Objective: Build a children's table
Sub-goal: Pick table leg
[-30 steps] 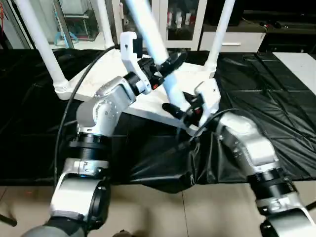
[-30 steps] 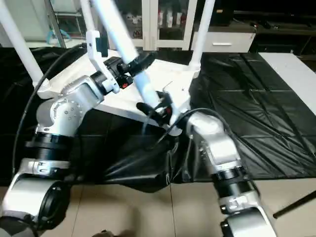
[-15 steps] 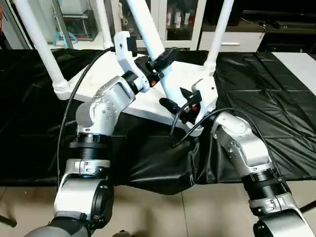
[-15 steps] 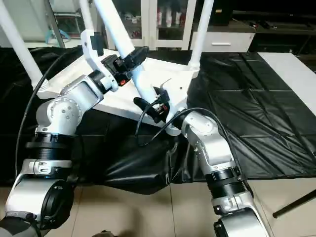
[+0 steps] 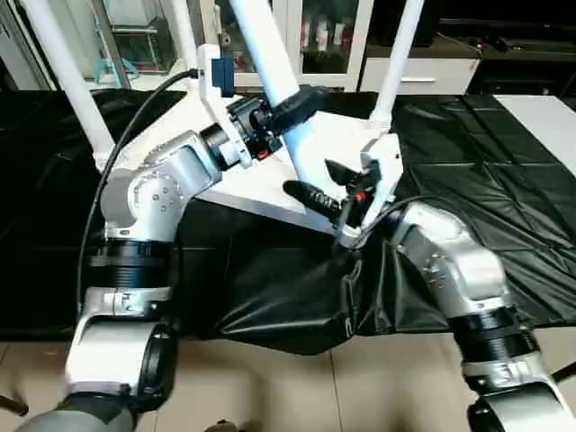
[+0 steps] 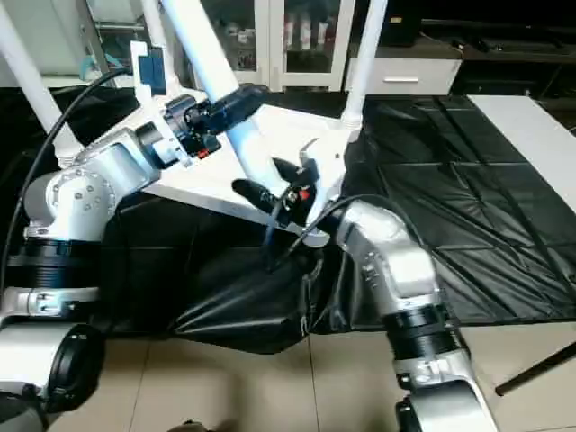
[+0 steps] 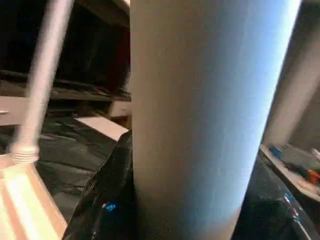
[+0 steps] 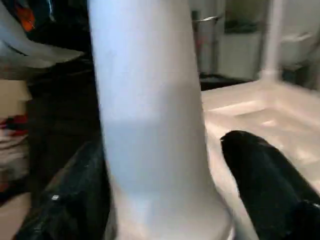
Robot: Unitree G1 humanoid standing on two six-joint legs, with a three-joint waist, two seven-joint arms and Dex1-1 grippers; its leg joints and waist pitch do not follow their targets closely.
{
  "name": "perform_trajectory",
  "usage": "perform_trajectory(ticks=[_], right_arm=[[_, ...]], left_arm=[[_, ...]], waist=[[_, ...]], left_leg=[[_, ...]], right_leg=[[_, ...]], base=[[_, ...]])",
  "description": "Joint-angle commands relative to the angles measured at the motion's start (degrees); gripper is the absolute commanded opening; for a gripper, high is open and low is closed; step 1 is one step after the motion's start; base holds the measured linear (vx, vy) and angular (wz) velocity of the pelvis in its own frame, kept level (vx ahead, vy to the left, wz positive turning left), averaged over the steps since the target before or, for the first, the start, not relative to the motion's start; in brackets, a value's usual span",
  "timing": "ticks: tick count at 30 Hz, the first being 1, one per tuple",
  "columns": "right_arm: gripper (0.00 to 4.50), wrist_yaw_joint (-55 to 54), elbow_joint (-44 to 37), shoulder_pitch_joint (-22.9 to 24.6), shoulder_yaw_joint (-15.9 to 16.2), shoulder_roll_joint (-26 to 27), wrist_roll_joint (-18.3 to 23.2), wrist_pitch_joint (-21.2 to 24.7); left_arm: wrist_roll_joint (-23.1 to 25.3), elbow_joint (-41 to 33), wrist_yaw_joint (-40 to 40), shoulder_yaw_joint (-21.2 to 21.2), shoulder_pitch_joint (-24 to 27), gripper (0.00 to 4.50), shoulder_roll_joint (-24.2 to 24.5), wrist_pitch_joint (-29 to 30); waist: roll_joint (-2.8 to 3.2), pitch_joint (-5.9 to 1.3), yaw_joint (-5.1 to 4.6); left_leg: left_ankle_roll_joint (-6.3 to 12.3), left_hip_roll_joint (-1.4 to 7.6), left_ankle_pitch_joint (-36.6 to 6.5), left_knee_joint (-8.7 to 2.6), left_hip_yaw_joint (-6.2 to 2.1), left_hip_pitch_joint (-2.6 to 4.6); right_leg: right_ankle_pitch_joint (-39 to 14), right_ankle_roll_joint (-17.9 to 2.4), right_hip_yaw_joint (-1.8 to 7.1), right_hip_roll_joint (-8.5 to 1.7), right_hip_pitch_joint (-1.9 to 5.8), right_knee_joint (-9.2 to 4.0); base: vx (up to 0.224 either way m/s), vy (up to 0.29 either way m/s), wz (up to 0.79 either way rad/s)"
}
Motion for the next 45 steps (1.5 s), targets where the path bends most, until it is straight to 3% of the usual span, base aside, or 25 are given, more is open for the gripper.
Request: perform_trajectory(ticks=[1,2,3,4,8,10,13,16,26,27,42,45], right_arm=[[3.88,3.5,-2.2,-2.9,-3.7,-2.5,4.9,5.1],[3.93,5.8,-2.3,-3.3,-4.3,-4.4,6.5,7.5],[3.93,6.0,-2.3,-3.3,-4.3,-4.6,6.6,7.7],[3.93,10.4,-2.9,-3.3,-3.9,-7.8,8.5,11.1],[3.93,16.2,-3.8,-3.3,-3.6,-12.0,12.0,16.8],[3.93,16.3,-3.7,-3.4,-3.8,-12.2,12.4,17.3],[3.93,17.5,-2.5,-4.7,-3.7,-13.8,13.0,19.7],[3.93,18.6,-2.4,-5.3,-2.4,-15.0,12.2,20.4],[3.93,19.6,-3.2,-5.6,0.8,-15.4,10.5,22.3],[3.93,19.6,-3.4,-5.4,1.2,-15.4,10.4,22.2],[3.93,18.7,-4.1,-4.9,4.0,-13.7,7.1,19.8],[3.60,18.9,-4.0,-5.0,4.0,-13.4,7.2,20.2]], left_arm=[[-0.8,0.2,-5.5,-3.9,-0.4,1.88,0.4,2.0],[-0.7,0.7,-6.8,-4.2,-0.8,1.88,0.7,2.4],[-0.7,0.8,-6.9,-4.2,-0.8,1.88,0.8,2.4],[-0.8,1.1,-9.0,-4.6,-1.3,1.88,1.2,2.8],[-0.8,1.3,-11.9,-5.5,-1.8,1.88,1.9,3.1],[-0.8,1.5,-12.1,-5.7,-1.9,1.88,2.0,3.0],[-0.9,1.0,-14.8,-6.8,-1.8,1.88,2.8,3.3],[-0.7,1.0,-16.0,-7.3,-1.9,1.88,3.1,3.4],[-0.5,1.7,-18.6,-7.9,-2.7,1.88,3.0,3.1],[-0.4,1.8,-18.7,-8.1,-2.8,1.88,2.9,3.0],[1.9,2.3,-19.2,-9.4,-2.6,1.88,2.6,1.5],[2.3,2.4,-19.5,-9.7,-2.5,1.88,2.7,1.0]], waist=[[0.05,-4.31,-0.16],[-0.32,-4.34,-0.19],[-0.23,-4.35,0.01],[-0.66,-4.39,0.08],[-0.62,-4.38,0.36],[-0.72,-4.38,0.42],[-0.69,-4.38,0.32],[-0.56,-4.33,0.35],[-0.20,-4.47,0.75],[0.05,-4.44,0.76],[-0.26,-4.40,0.63],[-0.34,-4.45,0.64]], left_leg=[[2.45,2.34,-6.9,-4.57,-0.68,1.15],[2.52,2.32,-6.7,-4.56,-0.62,1.05],[2.54,2.30,-6.3,-4.46,-0.60,1.02],[2.64,2.30,-6.0,-4.40,-0.55,0.97],[3.69,2.30,-4.3,-4.17,-0.51,0.82],[3.24,2.30,-4.3,-4.14,-0.56,0.57],[2.98,2.31,-4.9,-4.15,-0.53,0.80],[2.01,2.41,-5.7,-4.24,-0.56,0.89],[1.63,2.41,-5.4,-4.16,-0.56,0.90],[1.28,2.41,-6.0,-4.18,-0.60,0.91],[1.09,2.43,-6.4,-4.29,-0.65,0.88],[1.10,2.48,-6.3,-4.29,-0.65,0.96]], right_leg=[[-5.8,-13.8,2.34,-2.72,3.69,-3.34],[-5.5,-13.9,2.36,-2.80,3.85,-3.36],[-5.5,-14.1,2.38,-2.92,3.87,-3.27],[-5.7,-14.1,2.39,-3.03,3.99,-3.31],[-5.3,-14.2,2.43,-3.04,3.95,-3.21],[-6.6,-14.2,2.32,-3.28,3.97,-3.34],[-8.2,-14.1,2.28,-3.14,3.85,-3.51],[-9.1,-13.9,2.26,-3.10,3.75,-3.55],[-6.7,-14.7,2.22,-3.02,3.76,-3.33],[-7.3,-14.6,2.23,-3.02,3.76,-3.42],[-7.2,-14.6,2.26,-3.05,3.86,-3.40],[-7.4,-14.4,2.31,-3.12,3.85,-3.38]], base=[[0.000,0.000,0.00],[0.000,0.000,0.00],[0.000,0.000,0.00],[0.000,0.000,0.00],[0.000,0.000,0.00],[0.000,0.000,0.00],[0.000,0.000,0.00],[0.000,0.000,0.00],[0.000,0.000,0.00],[0.000,0.000,0.00],[0.000,0.000,0.00],[0.000,0.000,0.00]])
